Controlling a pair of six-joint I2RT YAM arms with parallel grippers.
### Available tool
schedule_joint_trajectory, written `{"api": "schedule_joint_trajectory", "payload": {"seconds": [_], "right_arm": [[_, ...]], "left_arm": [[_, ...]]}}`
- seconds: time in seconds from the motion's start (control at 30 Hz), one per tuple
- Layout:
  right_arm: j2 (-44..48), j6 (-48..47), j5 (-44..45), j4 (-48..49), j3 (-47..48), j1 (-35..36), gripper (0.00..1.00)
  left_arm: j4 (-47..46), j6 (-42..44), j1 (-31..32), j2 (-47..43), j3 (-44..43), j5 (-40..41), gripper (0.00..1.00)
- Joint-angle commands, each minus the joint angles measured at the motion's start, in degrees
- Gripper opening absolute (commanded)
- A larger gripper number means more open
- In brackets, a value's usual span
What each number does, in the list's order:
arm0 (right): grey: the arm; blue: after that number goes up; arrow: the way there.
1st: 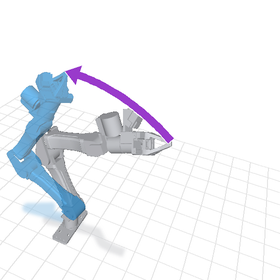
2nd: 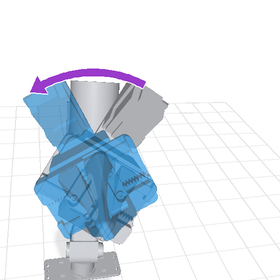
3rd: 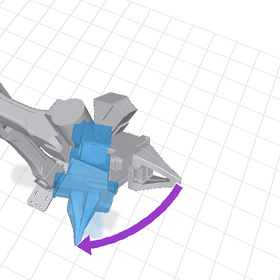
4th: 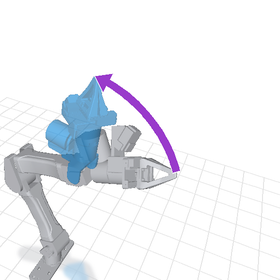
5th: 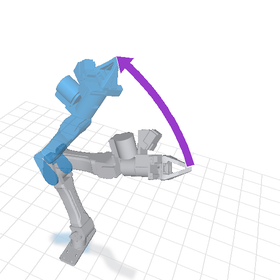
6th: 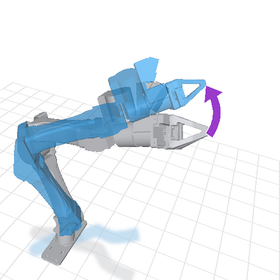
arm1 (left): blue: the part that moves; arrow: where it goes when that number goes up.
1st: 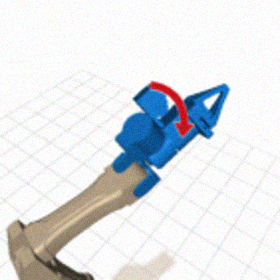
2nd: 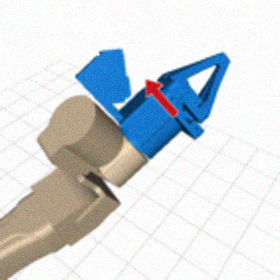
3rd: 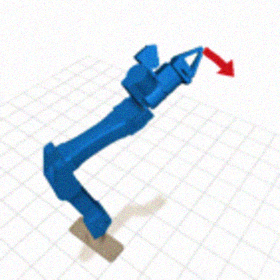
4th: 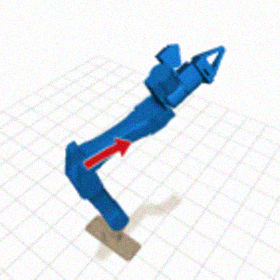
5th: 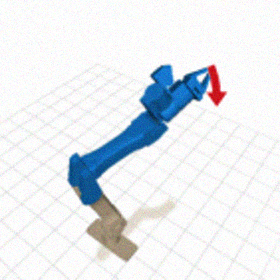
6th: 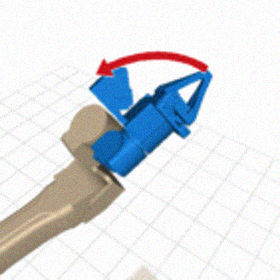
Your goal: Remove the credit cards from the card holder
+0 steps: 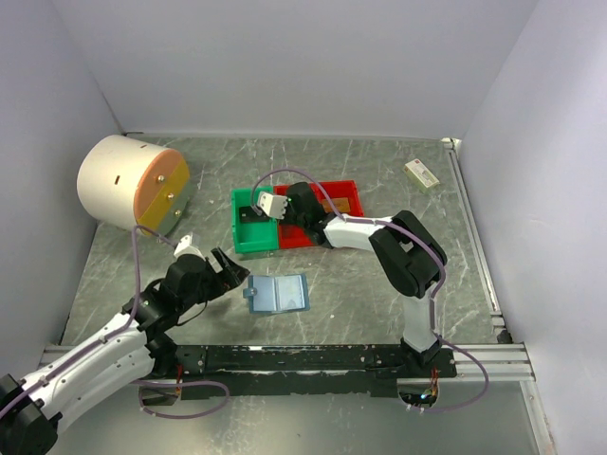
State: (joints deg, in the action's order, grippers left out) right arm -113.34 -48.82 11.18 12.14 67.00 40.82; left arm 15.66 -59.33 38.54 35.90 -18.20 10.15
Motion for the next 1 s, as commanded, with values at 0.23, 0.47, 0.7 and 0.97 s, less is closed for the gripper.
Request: {"api": "schedule_joint_trajectory", "payload": {"seconds": [0.23, 0.47, 0.7, 0.97], "right_arm": [[1.3, -1.0, 0.8, -1.0, -0.6, -0.4, 0.26], [2.0, 0.0, -0.3, -3.0, -0.8, -0.6, 0.31], [2.1, 0.2, 1.2, -3.2, -0.7, -0.6, 0.38], [1.9, 1.6, 3.8, -0.5, -1.0, -0.6, 0.39]], "left_arm": [[-3.8, 0.4, -0.3, 2.6, 0.2, -1.9, 0.94], [-3.8, 0.8, -0.2, 2.9, 0.1, -2.3, 0.94], [-4.7, 1.0, -0.2, 3.2, 0.3, -3.0, 0.94], [-5.6, 1.2, -0.2, 4.8, 0.2, -4.2, 0.94]]}}
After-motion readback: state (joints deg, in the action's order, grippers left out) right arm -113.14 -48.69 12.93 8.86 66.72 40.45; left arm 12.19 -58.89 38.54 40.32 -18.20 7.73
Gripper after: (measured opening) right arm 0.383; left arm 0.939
